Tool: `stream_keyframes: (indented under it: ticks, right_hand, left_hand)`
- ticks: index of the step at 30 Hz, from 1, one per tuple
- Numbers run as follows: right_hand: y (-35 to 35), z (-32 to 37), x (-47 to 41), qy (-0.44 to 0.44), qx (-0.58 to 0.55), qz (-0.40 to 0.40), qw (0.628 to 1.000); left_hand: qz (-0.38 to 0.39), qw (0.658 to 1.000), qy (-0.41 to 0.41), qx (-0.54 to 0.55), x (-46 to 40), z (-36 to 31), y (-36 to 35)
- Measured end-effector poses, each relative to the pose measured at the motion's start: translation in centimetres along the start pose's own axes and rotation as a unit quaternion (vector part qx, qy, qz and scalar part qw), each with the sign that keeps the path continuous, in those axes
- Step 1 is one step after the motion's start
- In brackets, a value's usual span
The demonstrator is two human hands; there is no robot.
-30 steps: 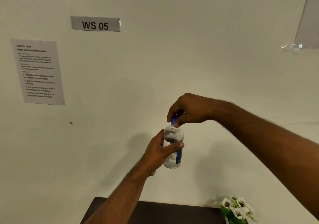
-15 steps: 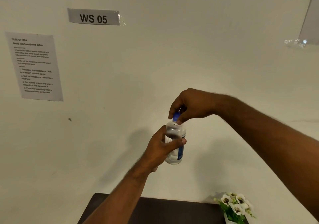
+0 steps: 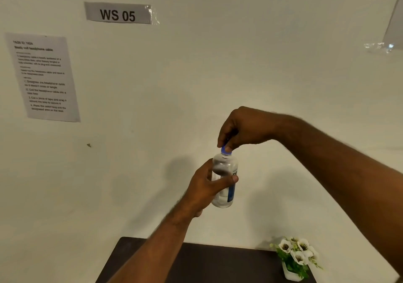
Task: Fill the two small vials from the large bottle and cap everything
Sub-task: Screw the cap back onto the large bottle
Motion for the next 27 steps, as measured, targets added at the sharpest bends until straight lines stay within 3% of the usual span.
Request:
stream_keyframes:
  ticks: [15, 27]
  right_hand:
    - [-3.7, -0.1, -1.2, -0.071, 0.07, 0.001, 0.995]
    - [-7.1, -0.1, -2.0, -0.177, 0.081, -0.014, 0.981]
  left_hand:
    - [-0.035, 0.998, 0.008, -0.043, 0.6, 2.7, -0.5]
    - [-0.068, 0.996, 0.038, -0.033, 1.5, 5.5, -1.1]
Point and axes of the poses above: each hand's wrist, its own x-axis away from the middle knuckle, its own y-axis out of the back of the hand, z = x × y, the point moved 6 cm from there along -x, towards the middle knuckle, and after that the axes turned 5 degrees about z, right-handed, at the moved point
